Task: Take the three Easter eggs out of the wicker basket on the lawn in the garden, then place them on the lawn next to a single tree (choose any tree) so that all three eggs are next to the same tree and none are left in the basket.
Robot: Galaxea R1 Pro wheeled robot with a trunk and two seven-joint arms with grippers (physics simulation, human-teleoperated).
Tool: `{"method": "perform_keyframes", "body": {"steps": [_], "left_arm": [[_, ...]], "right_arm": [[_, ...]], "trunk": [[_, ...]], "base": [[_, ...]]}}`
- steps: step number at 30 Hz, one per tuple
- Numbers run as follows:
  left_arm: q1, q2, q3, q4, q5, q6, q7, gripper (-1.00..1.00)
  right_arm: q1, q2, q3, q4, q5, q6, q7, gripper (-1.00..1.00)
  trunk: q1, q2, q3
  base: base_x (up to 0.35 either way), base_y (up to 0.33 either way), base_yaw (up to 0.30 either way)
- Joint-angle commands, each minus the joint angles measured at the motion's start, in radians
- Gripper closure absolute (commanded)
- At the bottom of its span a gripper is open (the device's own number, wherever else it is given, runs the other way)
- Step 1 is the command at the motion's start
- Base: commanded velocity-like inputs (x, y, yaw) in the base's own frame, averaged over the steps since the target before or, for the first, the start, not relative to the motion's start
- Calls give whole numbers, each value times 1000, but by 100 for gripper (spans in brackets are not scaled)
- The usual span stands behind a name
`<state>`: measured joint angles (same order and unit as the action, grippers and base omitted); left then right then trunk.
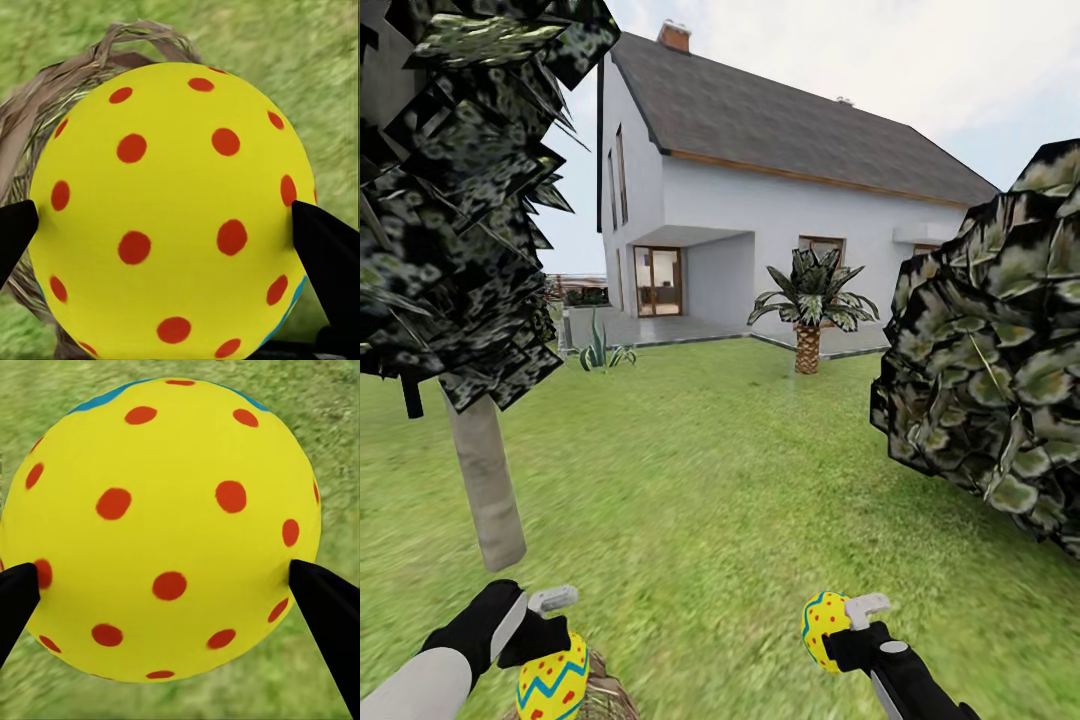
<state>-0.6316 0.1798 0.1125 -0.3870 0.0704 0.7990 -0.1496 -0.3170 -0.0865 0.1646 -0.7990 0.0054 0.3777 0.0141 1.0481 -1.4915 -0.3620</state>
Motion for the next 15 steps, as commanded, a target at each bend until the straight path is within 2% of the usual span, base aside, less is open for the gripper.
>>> {"method": "perform_keyframes", "body": {"steps": [1, 6, 8, 10, 11, 12, 13, 15], "left_arm": [[0, 0, 4, -1, 7, 6, 1, 100], [0, 1, 11, -10, 11, 5, -1, 100], [0, 1, 12, -14, 12, -1, -1, 100], [0, 1, 12, -14, 12, -50, 1, 100], [0, 0, 12, -13, 12, -70, 2, 100], [0, 0, 12, -12, 13, -78, 3, 100], [0, -1, 11, -11, 14, -82, 2, 100], [0, -1, 11, -9, 14, -84, 1, 100]], "right_arm": [[-1, -1, 3, -2, 1, 6, 1, 100], [-1, -1, 2, -1, 1, 6, 1, 100], [-1, -6, 1, -2, 1, 7, 3, 100], [-1, -11, 6, -7, 9, 26, 6, 100], [-1, -11, 32, -20, 45, 106, 9, 100], [-1, -14, 53, -55, 78, 232, 13, 100], [-1, -19, 62, -105, 94, 312, 26, 100], [-1, -44, 63, -148, 98, 339, 34, 100]], "trunk": [[-4, 7, 2], [-23, 42, 18], [-23, 42, 18], [-23, 42, 18], [-23, 42, 18], [-23, 42, 18], [-23, 42, 18], [-23, 42, 18]], "base": [[0, 0, 0], [0, 0, 0], [-16, 0, 0], [-4, 0, 0], [0, 0, 0], [0, 0, 0], [0, 0, 0], [0, 0, 0]]}}
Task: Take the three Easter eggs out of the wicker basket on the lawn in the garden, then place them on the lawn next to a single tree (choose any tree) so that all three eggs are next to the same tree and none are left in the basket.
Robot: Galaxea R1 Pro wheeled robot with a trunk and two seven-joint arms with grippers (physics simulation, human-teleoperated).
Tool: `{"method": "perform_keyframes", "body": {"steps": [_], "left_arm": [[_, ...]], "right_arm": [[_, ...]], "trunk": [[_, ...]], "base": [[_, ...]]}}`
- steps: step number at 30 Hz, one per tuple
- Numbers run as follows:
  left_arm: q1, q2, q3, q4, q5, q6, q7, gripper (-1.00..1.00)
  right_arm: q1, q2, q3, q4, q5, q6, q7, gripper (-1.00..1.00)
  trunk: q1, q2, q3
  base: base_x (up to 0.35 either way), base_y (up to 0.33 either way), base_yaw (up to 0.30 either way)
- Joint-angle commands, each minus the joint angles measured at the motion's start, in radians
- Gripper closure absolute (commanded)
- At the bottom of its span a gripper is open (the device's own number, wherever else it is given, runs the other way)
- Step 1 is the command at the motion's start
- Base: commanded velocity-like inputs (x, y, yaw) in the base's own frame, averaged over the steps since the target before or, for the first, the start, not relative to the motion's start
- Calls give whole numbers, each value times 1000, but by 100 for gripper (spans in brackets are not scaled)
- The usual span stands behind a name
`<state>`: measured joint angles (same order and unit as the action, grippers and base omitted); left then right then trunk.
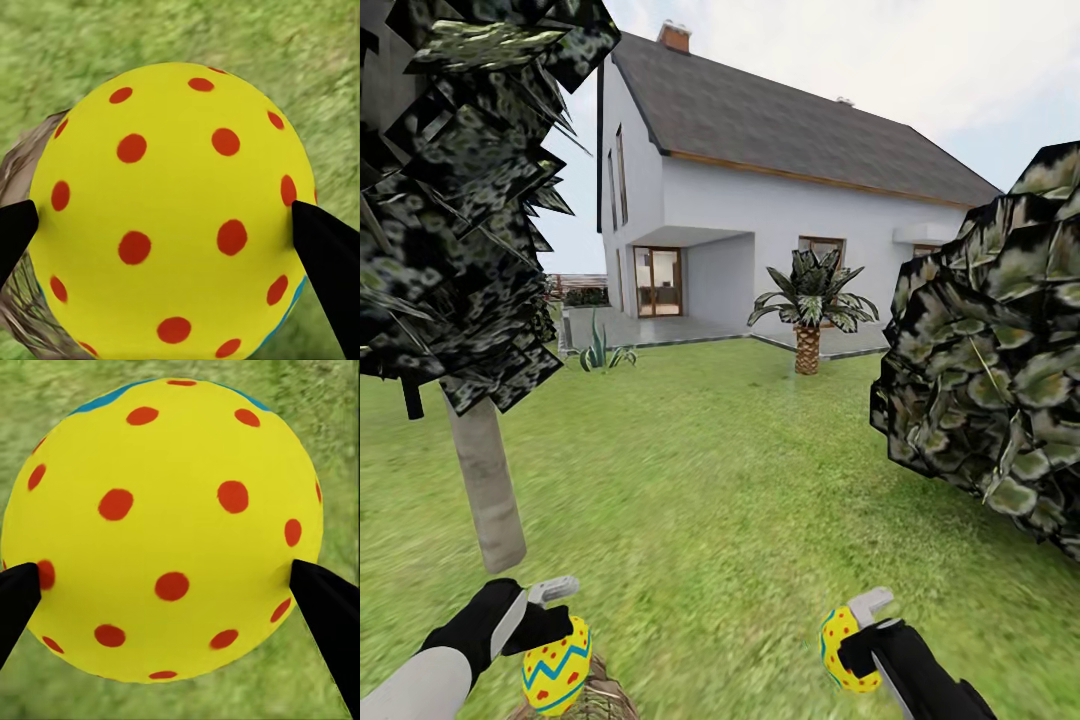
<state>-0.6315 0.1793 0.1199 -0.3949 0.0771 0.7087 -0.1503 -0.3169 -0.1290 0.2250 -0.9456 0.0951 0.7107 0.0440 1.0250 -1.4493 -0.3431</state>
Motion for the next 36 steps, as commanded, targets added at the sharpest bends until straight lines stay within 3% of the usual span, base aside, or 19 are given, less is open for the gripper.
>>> {"method": "perform_keyframes", "body": {"steps": [1, 17, 36], "left_arm": [[0, -1, 4, -1, 7, 6, 2, 100], [0, -18, 1, 8, 6, 3, 5, 100], [0, -24, 2, 8, 7, 3, 5, 100]], "right_arm": [[-1, -4, 2, -9, 9, 10, 4, 100], [-1, -4, 3, -9, 9, 3, 0, 100], [-1, 0, 7, -5, 21, 1, -3, 100]], "trunk": [[0, -1, -1], [0, -1, -1], [0, -1, -1]], "base": [[0, 0, 0], [0, -289, 1], [0, -324, 275]]}}
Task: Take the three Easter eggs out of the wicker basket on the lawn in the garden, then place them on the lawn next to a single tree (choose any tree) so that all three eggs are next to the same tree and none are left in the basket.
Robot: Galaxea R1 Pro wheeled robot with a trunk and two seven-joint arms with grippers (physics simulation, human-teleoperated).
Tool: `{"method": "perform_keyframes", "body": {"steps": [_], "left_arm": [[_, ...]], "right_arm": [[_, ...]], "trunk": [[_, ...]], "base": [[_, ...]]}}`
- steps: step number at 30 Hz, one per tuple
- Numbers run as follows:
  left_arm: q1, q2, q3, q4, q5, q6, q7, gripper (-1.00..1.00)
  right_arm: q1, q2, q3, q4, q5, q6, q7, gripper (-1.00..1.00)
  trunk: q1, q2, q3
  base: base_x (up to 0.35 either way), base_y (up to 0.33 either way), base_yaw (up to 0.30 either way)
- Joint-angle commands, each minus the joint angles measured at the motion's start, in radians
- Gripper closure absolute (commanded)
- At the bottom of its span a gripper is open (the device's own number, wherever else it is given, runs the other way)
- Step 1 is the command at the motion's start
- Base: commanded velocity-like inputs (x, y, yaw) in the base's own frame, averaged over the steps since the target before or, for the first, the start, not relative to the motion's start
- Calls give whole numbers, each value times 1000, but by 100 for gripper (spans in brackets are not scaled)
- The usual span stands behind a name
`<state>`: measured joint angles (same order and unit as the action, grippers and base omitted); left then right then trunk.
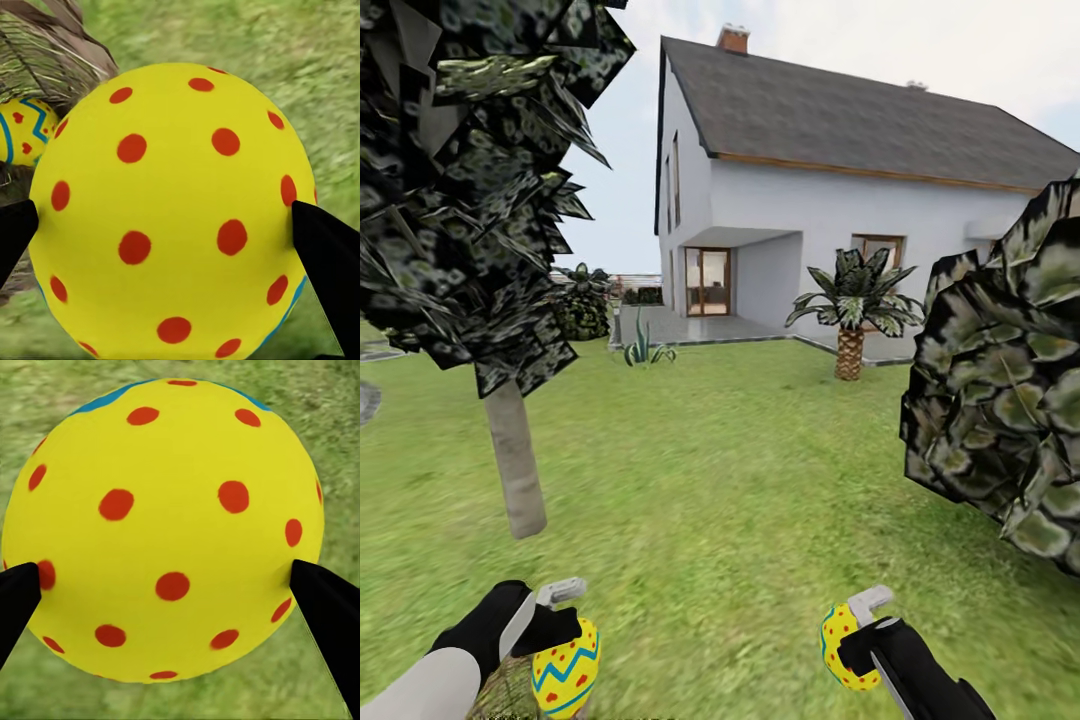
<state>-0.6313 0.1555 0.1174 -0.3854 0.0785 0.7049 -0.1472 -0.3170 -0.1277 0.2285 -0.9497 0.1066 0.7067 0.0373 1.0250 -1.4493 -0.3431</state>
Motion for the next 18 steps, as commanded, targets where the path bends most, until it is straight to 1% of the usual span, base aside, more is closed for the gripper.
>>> {"method": "perform_keyframes", "body": {"steps": [1, 3, 5, 18], "left_arm": [[-1, -1, 5, -1, 6, 7, 1, 100], [-1, -1, 5, -1, 6, 6, 1, 100], [-1, -1, 5, -1, 6, -6, 0, 100], [-1, -1, 5, -1, 4, -13, -2, 100]], "right_arm": [[-1, -1, 3, -1, 10, 5, 4, 100], [-1, -4, 0, -1, 4, 5, 5, 100], [-1, -5, -1, -1, 1, 5, 6, 100], [-1, -2, 0, -1, -1, 7, 6, 100]], "trunk": [[0, -1, -1], [0, -1, -1], [0, -1, -1], [0, -1, -1]], "base": [[0, -324, 290], [47, -317, 194], [142, -293, 41], [179, -279, -9]]}}
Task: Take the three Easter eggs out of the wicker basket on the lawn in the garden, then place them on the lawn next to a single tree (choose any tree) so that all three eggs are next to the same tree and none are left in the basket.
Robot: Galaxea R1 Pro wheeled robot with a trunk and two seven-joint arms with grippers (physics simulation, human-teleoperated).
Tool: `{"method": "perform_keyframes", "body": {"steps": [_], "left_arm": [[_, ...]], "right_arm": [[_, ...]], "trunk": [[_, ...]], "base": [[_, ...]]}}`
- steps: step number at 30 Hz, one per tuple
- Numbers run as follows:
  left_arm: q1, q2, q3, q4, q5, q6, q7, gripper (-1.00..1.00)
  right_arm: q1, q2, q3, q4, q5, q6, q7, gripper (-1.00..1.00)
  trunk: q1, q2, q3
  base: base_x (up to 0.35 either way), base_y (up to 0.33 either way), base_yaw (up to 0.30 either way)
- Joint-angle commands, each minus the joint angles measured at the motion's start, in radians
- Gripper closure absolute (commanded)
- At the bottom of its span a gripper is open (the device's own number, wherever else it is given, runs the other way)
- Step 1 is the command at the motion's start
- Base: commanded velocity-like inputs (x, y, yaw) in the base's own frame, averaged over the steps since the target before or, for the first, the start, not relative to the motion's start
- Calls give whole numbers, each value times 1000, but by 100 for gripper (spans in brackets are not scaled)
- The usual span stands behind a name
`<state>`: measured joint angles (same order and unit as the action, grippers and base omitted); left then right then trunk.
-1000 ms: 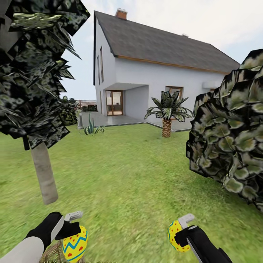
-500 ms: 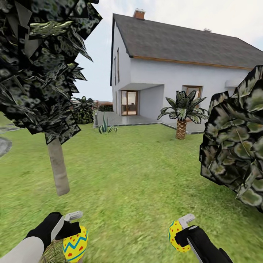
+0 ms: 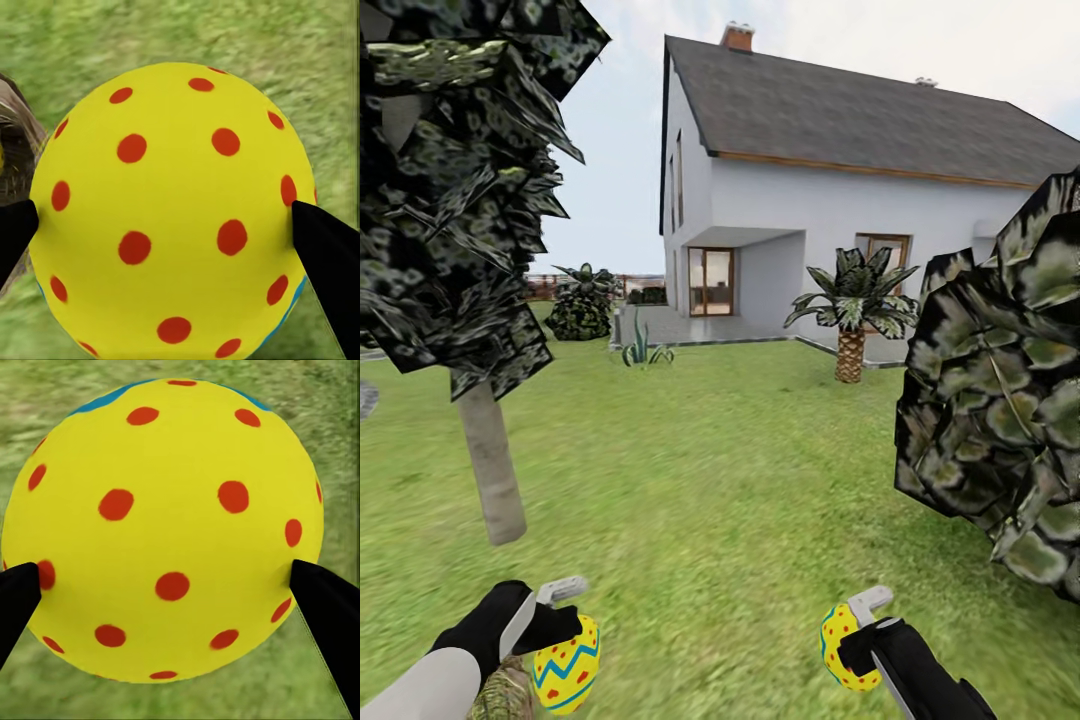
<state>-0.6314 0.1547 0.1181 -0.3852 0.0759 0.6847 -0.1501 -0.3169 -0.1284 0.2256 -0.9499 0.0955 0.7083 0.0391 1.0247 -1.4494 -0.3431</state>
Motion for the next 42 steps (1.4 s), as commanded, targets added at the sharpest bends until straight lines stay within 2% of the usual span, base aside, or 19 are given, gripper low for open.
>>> {"method": "perform_keyframes", "body": {"steps": [1, 16, 38, 42], "left_arm": [[-1, -1, 5, -1, 6, 7, 1, 100], [-1, 0, 6, -1, 13, 7, 0, 100], [-1, 5, 17, -3, 14, 7, -5, 100], [-1, 7, 19, -3, 49, 9, -5, 100]], "right_arm": [[-1, -1, 4, -1, 10, 5, 4, 100], [-1, 3, 7, -1, 12, 5, 4, 100], [-1, 3, 8, -1, 15, 5, 2, 100], [-1, 4, 9, 0, 15, 5, 2, 100]], "trunk": [[0, -1, -1], [0, -1, -1], [0, -1, -1], [0, -1, -1]], "base": [[180, -278, 0], [225, -241, 0], [262, -165, 0], [185, -14, 0]]}}
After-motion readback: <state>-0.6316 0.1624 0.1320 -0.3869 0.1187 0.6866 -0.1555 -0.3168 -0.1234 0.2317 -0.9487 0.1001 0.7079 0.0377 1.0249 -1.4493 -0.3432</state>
